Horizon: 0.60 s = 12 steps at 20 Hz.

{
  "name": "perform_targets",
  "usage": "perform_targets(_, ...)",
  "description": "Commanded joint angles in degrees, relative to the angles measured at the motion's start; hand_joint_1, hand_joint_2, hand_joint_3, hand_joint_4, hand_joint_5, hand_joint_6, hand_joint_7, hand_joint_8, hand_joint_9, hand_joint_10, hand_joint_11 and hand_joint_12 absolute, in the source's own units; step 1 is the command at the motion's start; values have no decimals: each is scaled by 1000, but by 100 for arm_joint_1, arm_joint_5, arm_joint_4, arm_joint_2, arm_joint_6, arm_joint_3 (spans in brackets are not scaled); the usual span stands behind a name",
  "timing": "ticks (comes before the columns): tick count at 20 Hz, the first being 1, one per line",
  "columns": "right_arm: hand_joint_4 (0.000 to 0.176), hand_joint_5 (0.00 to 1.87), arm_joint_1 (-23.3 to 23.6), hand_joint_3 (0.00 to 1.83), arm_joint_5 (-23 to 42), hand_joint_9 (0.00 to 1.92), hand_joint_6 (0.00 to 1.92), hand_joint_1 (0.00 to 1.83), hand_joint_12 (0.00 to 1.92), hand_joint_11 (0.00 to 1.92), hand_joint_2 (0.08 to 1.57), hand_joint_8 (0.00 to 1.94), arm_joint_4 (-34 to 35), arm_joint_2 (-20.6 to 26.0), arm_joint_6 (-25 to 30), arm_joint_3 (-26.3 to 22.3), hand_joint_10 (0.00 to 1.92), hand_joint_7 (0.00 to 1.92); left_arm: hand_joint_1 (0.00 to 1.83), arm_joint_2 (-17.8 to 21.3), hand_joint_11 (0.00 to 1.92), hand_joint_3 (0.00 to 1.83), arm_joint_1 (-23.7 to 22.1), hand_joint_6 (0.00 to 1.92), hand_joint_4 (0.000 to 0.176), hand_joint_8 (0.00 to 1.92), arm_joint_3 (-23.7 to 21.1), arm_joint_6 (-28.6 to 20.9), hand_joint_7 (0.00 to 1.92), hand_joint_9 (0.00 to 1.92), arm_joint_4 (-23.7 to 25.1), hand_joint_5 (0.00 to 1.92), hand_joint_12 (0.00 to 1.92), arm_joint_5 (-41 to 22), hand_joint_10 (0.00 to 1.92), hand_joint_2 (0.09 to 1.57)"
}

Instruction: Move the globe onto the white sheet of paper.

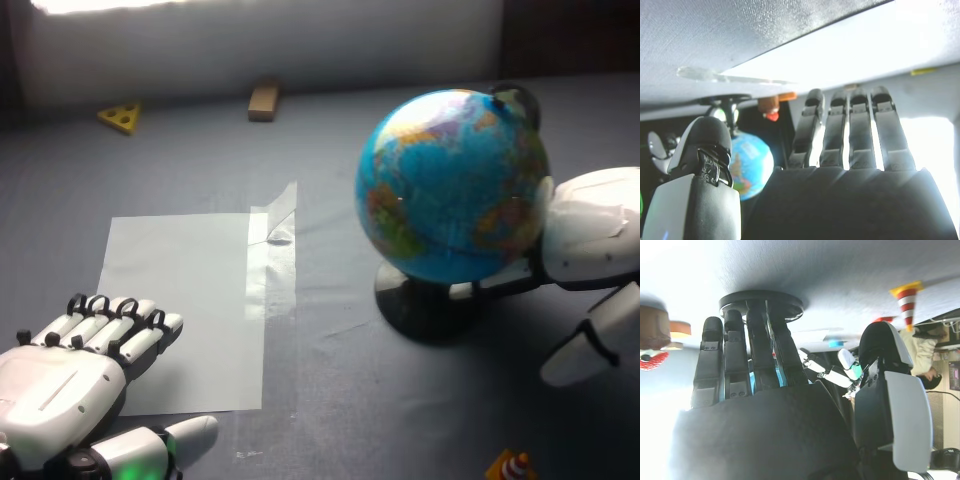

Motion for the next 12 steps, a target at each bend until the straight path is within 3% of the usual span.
perform_targets(1, 0, 191, 0, 0, 54, 153, 0, 0, 258, 0, 1120, 0, 30, -75, 6, -7, 2, 190, 0, 27, 5, 0, -34, 4, 29, 0, 34, -43, 9, 0, 233, 89, 2, -544, 0, 1131)
perform_targets(5, 0, 201, 77, 0, -12, 154, 3, 0, 209, 0, 1119, 1, -84, -233, 69, -16, 1, 176, 0, 44, 0, 0, -35, 4, 29, 0, 33, -50, 9, 0, 235, 90, 0, -544, 0, 1128)
perform_targets(12, 0, 198, 265, 0, -285, 165, 3, 0, 301, 0, 1121, 2, -577, -610, 565, -23, 3, 191, 0, 44, 0, 0, -35, 1, 29, 1, 33, -80, 13, 0, 247, 86, 0, -544, 0, 1129)
